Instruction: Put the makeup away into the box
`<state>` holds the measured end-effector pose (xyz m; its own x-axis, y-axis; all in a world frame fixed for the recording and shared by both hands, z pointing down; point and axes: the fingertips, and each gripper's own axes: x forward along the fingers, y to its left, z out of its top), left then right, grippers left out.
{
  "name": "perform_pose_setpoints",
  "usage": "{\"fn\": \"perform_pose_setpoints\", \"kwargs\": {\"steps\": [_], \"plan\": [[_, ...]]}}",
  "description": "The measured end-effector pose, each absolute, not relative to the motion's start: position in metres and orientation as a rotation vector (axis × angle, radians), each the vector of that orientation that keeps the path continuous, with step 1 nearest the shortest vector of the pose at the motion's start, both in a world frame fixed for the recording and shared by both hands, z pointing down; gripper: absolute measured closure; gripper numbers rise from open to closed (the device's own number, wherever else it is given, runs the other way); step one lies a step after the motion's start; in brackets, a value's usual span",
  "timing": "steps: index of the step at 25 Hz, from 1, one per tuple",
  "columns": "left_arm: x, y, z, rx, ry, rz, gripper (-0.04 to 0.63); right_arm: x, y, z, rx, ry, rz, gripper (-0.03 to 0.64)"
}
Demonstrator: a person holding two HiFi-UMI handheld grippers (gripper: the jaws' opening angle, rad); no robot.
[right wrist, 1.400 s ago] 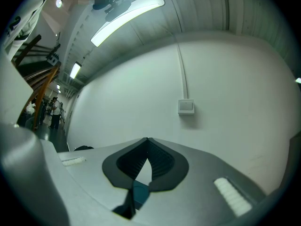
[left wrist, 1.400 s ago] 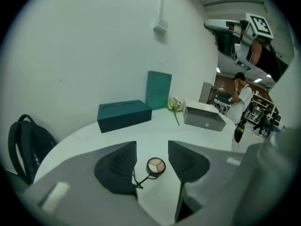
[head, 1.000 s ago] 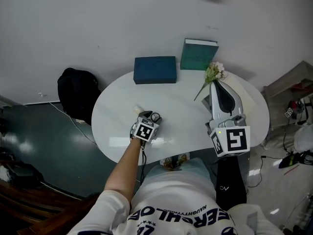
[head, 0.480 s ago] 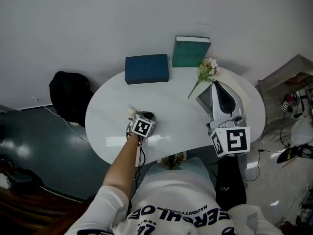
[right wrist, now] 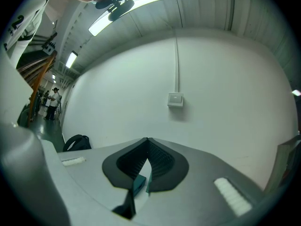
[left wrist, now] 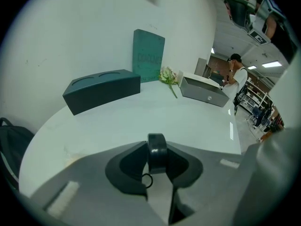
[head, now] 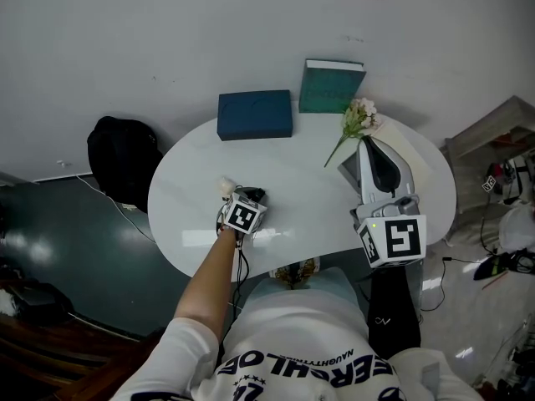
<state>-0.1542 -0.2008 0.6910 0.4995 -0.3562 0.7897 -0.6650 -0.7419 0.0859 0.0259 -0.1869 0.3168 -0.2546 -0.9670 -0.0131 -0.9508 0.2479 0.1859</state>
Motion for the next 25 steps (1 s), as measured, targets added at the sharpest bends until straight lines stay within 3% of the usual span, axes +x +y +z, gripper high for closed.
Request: {"fn": "perform_pose_setpoints", "kwargs": {"steps": [6,25], "plan": [[-0.151,-0.215,0.652,2.458,-0.922,1.047,0.512,0.023,-0.184,0.316,1.852,-2.415,-0.235,0.588],[-0.147,-0.22,0.33,2.989,-1.441,0.29,0.511,0.001,-0.174,0.296,1.843,-2.508,-0.285,0.588]]}}
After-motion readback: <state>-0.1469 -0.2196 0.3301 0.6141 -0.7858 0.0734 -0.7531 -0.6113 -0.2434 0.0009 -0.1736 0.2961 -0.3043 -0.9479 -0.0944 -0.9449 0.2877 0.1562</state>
